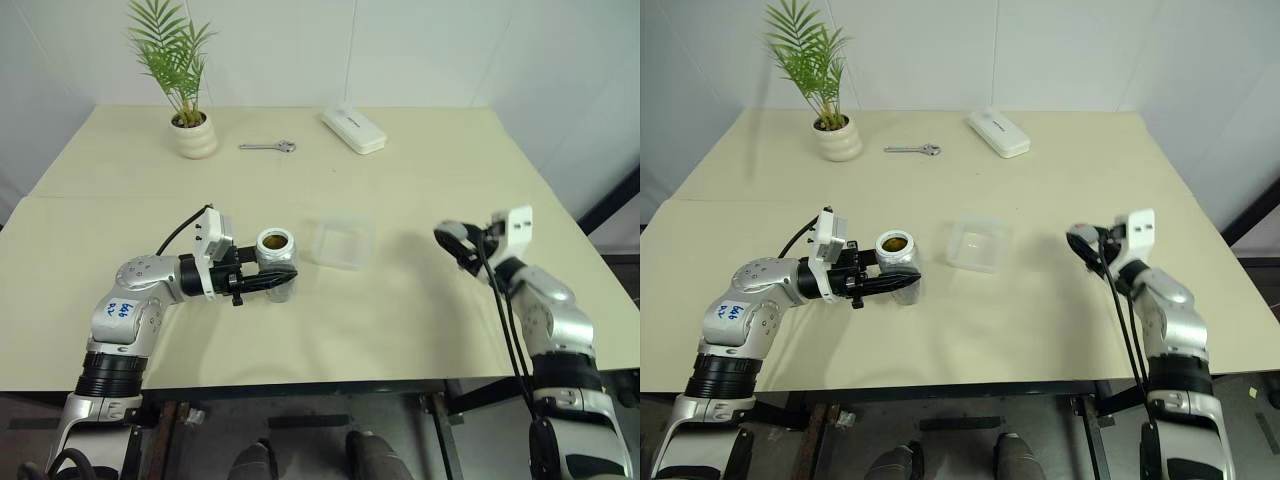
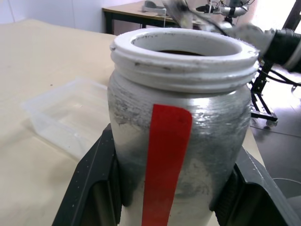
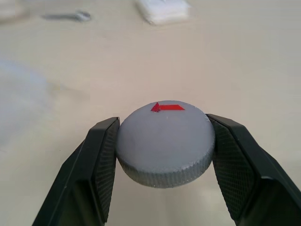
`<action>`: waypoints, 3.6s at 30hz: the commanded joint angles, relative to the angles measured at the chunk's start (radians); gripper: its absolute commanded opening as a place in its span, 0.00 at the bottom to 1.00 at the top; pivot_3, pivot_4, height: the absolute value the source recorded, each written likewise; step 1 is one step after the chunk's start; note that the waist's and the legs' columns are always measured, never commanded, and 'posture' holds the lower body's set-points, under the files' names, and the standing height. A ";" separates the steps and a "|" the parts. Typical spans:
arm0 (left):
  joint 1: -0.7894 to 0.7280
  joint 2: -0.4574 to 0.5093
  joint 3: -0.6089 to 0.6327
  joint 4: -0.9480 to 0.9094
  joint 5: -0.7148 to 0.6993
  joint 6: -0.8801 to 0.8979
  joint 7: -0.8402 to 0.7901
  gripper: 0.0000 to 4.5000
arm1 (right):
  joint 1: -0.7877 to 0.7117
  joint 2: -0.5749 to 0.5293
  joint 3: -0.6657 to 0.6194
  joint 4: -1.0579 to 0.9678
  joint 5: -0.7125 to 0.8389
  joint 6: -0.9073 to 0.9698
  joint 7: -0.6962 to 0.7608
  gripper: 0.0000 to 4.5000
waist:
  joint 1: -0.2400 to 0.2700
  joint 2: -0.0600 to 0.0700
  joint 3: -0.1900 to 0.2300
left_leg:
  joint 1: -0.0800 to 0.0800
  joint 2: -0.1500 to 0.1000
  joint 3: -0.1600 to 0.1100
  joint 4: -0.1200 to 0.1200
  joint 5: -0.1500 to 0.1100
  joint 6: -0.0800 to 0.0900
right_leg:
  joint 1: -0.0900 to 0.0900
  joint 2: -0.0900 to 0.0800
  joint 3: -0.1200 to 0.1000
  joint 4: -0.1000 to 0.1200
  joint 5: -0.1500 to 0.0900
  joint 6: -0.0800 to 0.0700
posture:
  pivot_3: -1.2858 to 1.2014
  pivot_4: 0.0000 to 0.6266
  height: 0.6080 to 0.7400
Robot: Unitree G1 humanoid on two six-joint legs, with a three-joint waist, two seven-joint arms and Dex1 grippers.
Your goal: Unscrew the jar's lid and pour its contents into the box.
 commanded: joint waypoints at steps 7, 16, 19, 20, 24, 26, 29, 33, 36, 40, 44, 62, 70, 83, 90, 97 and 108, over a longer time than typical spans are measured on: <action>-0.069 -0.016 0.009 0.017 -0.020 0.007 0.003 0.43 | 0.067 -0.004 -0.022 -0.070 -0.002 -0.087 0.009 0.72 | -0.025 0.000 0.000 | 0.007 0.000 0.000 0.001 0.001 0.000 | 0.006 0.000 0.001 0.002 0.000 0.000 | 0.52 0.24 1.00; -0.146 -0.040 0.003 0.107 -0.002 -0.017 0.001 0.43 | 0.149 -0.109 -0.029 -0.413 0.140 0.070 0.162 1.00 | -0.015 0.000 0.000 | 0.005 -0.001 -0.001 0.002 0.001 0.000 | 0.006 0.000 0.002 0.001 0.001 0.002 | 0.52 0.24 1.00; -0.205 -0.045 0.011 0.186 0.018 -0.045 0.012 0.43 | 0.184 -0.203 -0.018 -0.593 0.220 0.188 0.246 1.00 | -0.006 0.001 0.001 | 0.005 -0.001 -0.001 0.002 0.001 0.001 | 0.006 0.000 0.002 0.000 0.000 0.002 | 0.52 0.24 1.00; -0.245 -0.044 0.011 0.241 0.040 -0.065 0.024 0.43 | 0.191 -0.246 -0.008 -0.660 0.248 0.239 0.275 1.00 | -0.003 0.001 0.001 | 0.004 -0.001 -0.001 0.002 0.001 0.001 | 0.006 0.000 0.002 0.000 0.001 0.003 | 0.52 0.24 1.00; -0.410 -0.040 0.003 0.465 0.132 -0.151 0.087 0.43 | 0.194 -0.338 0.030 -0.800 0.298 0.357 0.305 1.00 | 0.005 0.001 0.001 | 0.005 -0.001 -0.001 0.002 0.001 0.001 | 0.007 0.000 0.002 -0.001 0.000 0.002 | 0.52 0.24 1.00; -0.504 -0.038 -0.029 0.588 0.207 -0.197 0.128 0.43 | 0.194 -0.357 0.043 -0.832 0.291 0.379 0.305 1.00 | 0.008 0.000 0.001 | 0.004 -0.001 -0.002 0.003 0.001 0.001 | 0.007 0.000 0.001 -0.003 0.000 0.001 | 0.52 0.24 1.00; -0.606 -0.047 -0.088 0.720 0.309 -0.275 0.146 0.43 | 0.181 -0.337 0.036 -0.840 0.293 0.396 0.271 1.00 | 0.012 0.000 0.001 | 0.003 -0.002 -0.001 0.003 0.000 0.002 | 0.008 -0.001 0.002 -0.007 -0.002 -0.002 | 0.52 0.24 1.00; -0.692 -0.096 -0.136 0.846 0.394 -0.357 0.172 0.43 | 0.202 -0.308 0.032 -0.842 0.277 0.389 0.235 1.00 | 0.022 0.000 0.001 | 0.002 -0.003 0.000 0.002 -0.002 0.003 | 0.007 -0.001 0.002 -0.007 0.001 0.003 | 0.52 0.24 1.00; -0.723 -0.118 -0.154 0.908 0.440 -0.400 0.191 0.43 | 0.220 -0.300 0.035 -0.852 0.270 0.387 0.223 1.00 | 0.031 0.000 0.001 | 0.001 -0.003 0.000 0.002 -0.004 0.003 | 0.005 -0.001 0.002 -0.007 -0.001 0.005 | 0.52 0.24 1.00; -0.770 -0.200 -0.253 1.000 0.597 -0.546 0.363 0.43 | 0.287 -0.251 -0.011 -0.881 0.276 0.386 0.153 1.00 | 0.043 0.000 0.001 | 0.000 -0.002 0.000 0.002 -0.006 0.003 | 0.005 -0.001 0.002 -0.006 -0.003 0.006 | 0.52 0.24 1.00; -0.837 -0.251 -0.294 1.070 0.709 -0.615 0.594 0.43 | 0.330 -0.216 -0.017 -0.914 0.274 0.381 0.107 1.00 | 0.059 0.000 0.002 | -0.003 -0.003 0.000 0.006 -0.007 0.004 | 0.004 -0.001 0.002 -0.008 -0.003 0.007 | 0.52 0.24 1.00; -0.917 -0.278 -1.028 1.117 1.724 -0.614 1.853 0.43 | 0.392 -0.105 -0.020 -0.983 0.307 0.378 -0.006 1.00 | 0.063 -0.001 0.002 | -0.002 -0.003 0.001 0.005 -0.009 0.002 | 0.004 -0.001 0.003 -0.008 -0.003 0.008 | 0.52 0.24 1.00; -0.943 -0.293 -1.103 1.175 1.804 -0.559 1.898 0.43 | 0.407 -0.060 -0.015 -1.003 0.323 0.378 -0.038 1.00 | 0.064 -0.001 0.002 | -0.002 -0.003 0.002 0.005 -0.009 0.001 | 0.002 0.000 0.003 -0.006 -0.004 0.008 | 0.52 0.24 1.00; -0.916 -0.205 -0.883 1.124 1.542 -0.833 1.669 0.43 | 0.393 -0.051 0.009 -0.986 0.310 0.365 -0.025 1.00 | 0.067 0.000 0.002 | -0.002 -0.003 0.002 0.005 -0.009 0.001 | 0.002 0.000 0.003 -0.004 -0.004 0.008 | 0.52 0.24 1.00; -0.782 -0.146 -0.418 1.075 0.940 -0.914 1.042 0.43 | 0.390 -0.094 0.035 -0.984 0.289 0.371 0.019 1.00 | 0.065 0.000 0.001 | 0.000 -0.003 0.003 0.006 -0.009 0.000 | 0.005 -0.001 0.003 -0.003 -0.004 0.008 | 0.52 0.24 1.00; -0.571 -0.091 -0.079 0.841 0.502 -0.571 0.555 0.43 | 0.357 -0.122 0.078 -0.968 0.272 0.362 0.074 1.00 | 0.045 0.000 0.001 | 0.004 -0.002 0.002 0.008 -0.007 0.001 | 0.006 0.000 0.003 0.004 -0.005 0.007 | 0.52 0.24 1.00; -0.268 -0.001 0.245 0.602 0.283 -0.201 0.703 0.43 | 0.308 -0.152 0.167 -0.910 0.198 0.309 0.181 1.00 | 0.032 0.000 0.001 | 0.004 -0.002 0.001 0.020 -0.008 0.003 | 0.009 0.000 0.003 0.011 -0.003 0.009 | 0.52 0.24 1.00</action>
